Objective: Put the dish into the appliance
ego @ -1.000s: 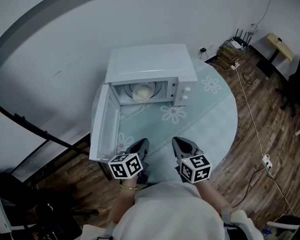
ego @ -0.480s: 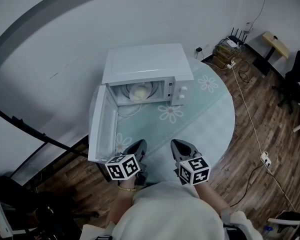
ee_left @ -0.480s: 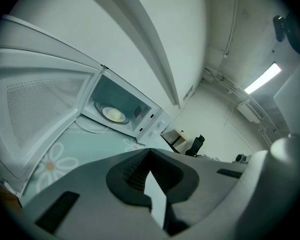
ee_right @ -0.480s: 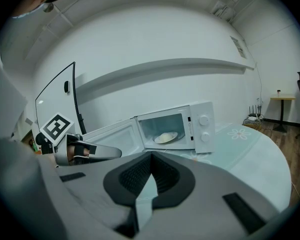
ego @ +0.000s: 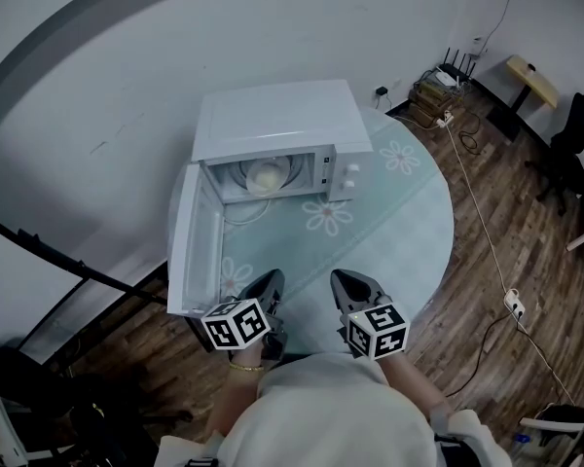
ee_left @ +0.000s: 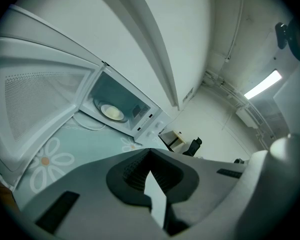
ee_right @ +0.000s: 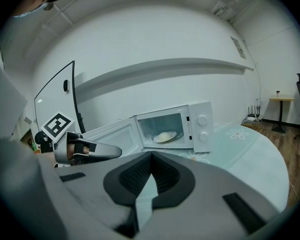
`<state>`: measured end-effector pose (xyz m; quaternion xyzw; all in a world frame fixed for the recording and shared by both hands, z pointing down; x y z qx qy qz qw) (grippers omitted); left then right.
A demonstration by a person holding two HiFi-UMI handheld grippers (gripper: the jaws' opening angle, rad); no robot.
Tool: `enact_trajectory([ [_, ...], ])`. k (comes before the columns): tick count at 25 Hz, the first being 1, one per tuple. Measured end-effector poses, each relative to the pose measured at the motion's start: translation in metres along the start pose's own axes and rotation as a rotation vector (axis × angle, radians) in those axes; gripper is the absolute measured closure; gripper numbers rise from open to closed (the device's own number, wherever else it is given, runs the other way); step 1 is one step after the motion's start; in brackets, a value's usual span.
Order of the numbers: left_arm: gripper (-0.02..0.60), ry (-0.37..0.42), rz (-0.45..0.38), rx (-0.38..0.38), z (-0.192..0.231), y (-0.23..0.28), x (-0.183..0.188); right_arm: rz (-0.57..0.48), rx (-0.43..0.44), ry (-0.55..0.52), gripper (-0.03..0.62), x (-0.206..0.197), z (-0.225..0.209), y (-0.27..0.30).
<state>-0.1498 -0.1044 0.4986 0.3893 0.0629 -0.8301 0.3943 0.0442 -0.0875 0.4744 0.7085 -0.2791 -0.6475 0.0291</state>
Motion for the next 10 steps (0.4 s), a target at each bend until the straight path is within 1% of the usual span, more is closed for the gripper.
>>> enact_trajectory([
  [10,0.569,-0.018,-0.007,-0.015,0.0014,0.0025,0.0017,0.006,0.005,-0.016,0.588,0.0001,0.0005,0.0029],
])
Point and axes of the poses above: the fingertips, and each gripper's own axes: y forward along the fingers, z to its left, x out of its top, the point moved 7 cm from there along -y, backward along the fingers, and after that the axes turned 12 degrees about -x, right-handed, at the moved point
